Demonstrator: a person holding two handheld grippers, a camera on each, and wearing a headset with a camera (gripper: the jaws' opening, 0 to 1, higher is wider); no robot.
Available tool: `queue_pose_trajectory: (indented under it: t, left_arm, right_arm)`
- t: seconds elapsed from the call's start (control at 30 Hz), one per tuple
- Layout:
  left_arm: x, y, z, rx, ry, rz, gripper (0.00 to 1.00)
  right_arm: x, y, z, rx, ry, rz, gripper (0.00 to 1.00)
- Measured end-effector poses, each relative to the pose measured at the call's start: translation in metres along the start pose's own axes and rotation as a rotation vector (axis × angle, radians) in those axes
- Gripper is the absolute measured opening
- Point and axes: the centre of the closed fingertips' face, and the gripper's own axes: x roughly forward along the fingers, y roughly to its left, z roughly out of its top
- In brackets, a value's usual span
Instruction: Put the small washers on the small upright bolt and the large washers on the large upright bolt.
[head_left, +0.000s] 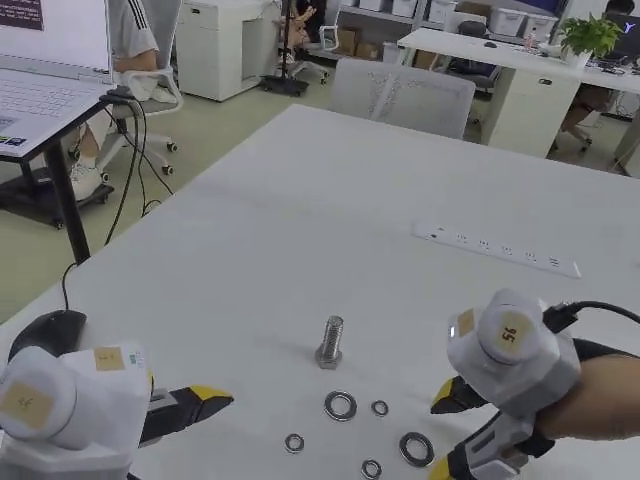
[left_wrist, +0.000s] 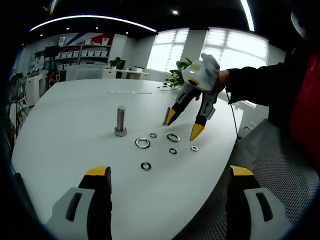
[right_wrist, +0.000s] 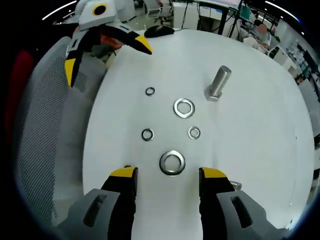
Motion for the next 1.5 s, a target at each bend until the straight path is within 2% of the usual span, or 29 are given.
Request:
queue_pose_trajectory:
  t: [0.17, 0.53, 1.03, 1.5]
  left_arm:
    - [0.000, 0.002, 0.002, 0.001, -0.010, 0.007, 0.96]
    - [0.002, 0.001, 0.003, -0.001, -0.016, 0.003, 0.95]
    - [0.000, 0.001, 0.006, 0.000, -0.031, 0.003, 0.94]
    - [-0.003, -0.001, 0.006, -0.003, -0.044, 0.008, 0.93]
  right_arm:
    - [0.004, 0.002, 0.002, -0.006, 0.024, 0.012, 0.45]
    - [0.010, -0.002, -0.001, -0.058, 0.091, -0.010, 0.36]
    - [0.015, -0.004, -0.002, -0.076, 0.131, -0.012, 0.32]
    - [0.015, -0.002, -0.002, -0.049, 0.160, 0.003, 0.29]
